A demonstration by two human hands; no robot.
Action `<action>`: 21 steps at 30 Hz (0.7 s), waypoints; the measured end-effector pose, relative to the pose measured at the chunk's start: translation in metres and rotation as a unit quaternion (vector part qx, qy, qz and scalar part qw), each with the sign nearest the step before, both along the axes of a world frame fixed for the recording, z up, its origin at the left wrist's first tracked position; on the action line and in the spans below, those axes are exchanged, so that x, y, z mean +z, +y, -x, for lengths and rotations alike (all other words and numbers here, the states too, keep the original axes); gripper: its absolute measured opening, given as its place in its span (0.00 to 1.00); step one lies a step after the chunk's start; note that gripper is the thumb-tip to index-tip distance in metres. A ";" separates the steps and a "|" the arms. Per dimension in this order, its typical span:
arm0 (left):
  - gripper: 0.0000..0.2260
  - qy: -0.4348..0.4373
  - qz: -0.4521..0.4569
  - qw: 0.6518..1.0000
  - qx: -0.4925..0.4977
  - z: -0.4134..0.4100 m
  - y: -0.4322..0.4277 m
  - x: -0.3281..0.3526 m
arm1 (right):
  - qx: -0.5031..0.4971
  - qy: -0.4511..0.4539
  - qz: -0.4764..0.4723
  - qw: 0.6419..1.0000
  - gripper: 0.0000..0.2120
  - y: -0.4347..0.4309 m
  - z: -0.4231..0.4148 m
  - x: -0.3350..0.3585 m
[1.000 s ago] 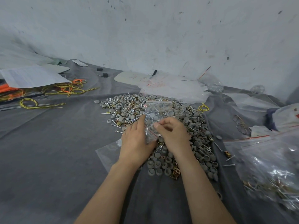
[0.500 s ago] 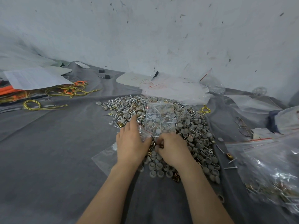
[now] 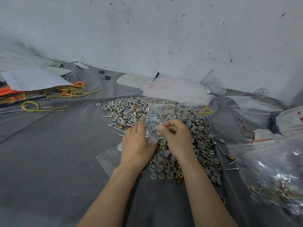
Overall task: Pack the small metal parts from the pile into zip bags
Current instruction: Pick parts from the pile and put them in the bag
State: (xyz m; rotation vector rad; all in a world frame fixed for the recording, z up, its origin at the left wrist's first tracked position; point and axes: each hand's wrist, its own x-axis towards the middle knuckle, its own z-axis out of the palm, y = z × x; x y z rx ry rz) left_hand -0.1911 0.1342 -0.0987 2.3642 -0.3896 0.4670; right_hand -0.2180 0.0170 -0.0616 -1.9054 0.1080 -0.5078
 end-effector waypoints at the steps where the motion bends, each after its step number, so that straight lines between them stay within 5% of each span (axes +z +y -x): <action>1: 0.38 0.000 -0.001 1.000 -0.004 0.000 0.000 0.000 | 0.033 0.011 -0.006 0.999 0.07 0.001 0.000 0.001; 4: 0.37 0.001 0.007 1.000 -0.001 0.000 0.000 -0.001 | 0.111 0.026 -0.009 0.993 0.12 0.002 0.000 0.000; 6: 0.37 0.002 0.019 1.000 0.015 0.000 0.001 0.000 | 0.066 0.017 0.038 0.997 0.10 -0.001 0.000 -0.001; 9: 0.37 0.004 0.027 0.999 0.045 -0.002 0.002 0.000 | -0.031 0.023 0.218 0.975 0.08 -0.007 -0.002 -0.008; 13: 0.38 0.005 0.032 0.998 0.056 -0.003 0.002 -0.001 | -0.030 0.114 0.401 0.909 0.12 -0.001 -0.003 -0.021; 18: 0.38 0.007 0.029 0.998 0.055 -0.002 0.002 -0.002 | -0.049 0.075 0.367 0.926 0.03 -0.001 -0.006 -0.025; 21: 0.37 0.009 0.030 0.998 0.047 -0.001 0.002 -0.001 | -0.054 0.013 0.214 0.975 0.04 -0.005 -0.006 -0.018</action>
